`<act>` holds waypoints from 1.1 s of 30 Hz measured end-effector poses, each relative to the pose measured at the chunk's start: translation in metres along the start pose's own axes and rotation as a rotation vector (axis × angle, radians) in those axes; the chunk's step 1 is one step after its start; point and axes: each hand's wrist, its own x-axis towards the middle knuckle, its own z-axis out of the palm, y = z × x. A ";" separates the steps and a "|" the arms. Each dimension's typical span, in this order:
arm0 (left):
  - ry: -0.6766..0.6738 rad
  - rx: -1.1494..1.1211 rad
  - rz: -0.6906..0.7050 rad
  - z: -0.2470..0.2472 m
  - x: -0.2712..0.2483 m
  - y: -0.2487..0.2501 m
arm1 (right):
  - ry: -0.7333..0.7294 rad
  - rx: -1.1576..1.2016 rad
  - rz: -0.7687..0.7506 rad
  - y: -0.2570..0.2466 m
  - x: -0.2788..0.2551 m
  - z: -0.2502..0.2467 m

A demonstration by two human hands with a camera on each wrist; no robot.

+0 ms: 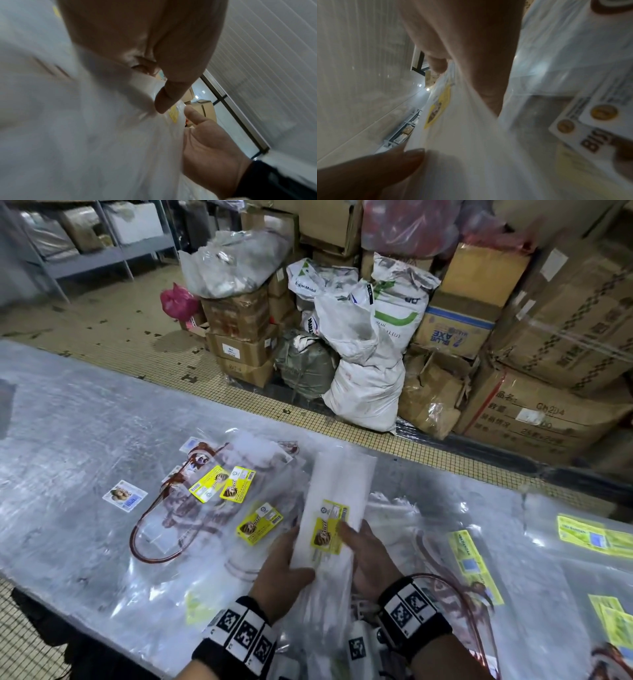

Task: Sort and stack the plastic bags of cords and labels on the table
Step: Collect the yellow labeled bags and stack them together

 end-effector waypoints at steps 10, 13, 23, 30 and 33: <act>0.202 0.276 0.085 -0.039 0.019 0.001 | -0.052 -0.320 -0.112 -0.009 -0.007 -0.004; 0.270 0.834 -0.123 -0.078 0.046 -0.010 | -0.006 -0.276 -0.124 -0.004 -0.005 0.001; -0.033 0.668 -0.154 -0.131 0.071 -0.009 | 0.186 -0.196 -0.167 0.031 0.002 0.031; -0.065 0.049 0.044 -0.130 0.062 0.002 | 0.315 -0.202 -0.279 0.049 0.016 0.075; -0.077 -0.139 0.100 -0.129 0.061 0.007 | 0.324 -0.192 -0.292 0.049 0.016 0.092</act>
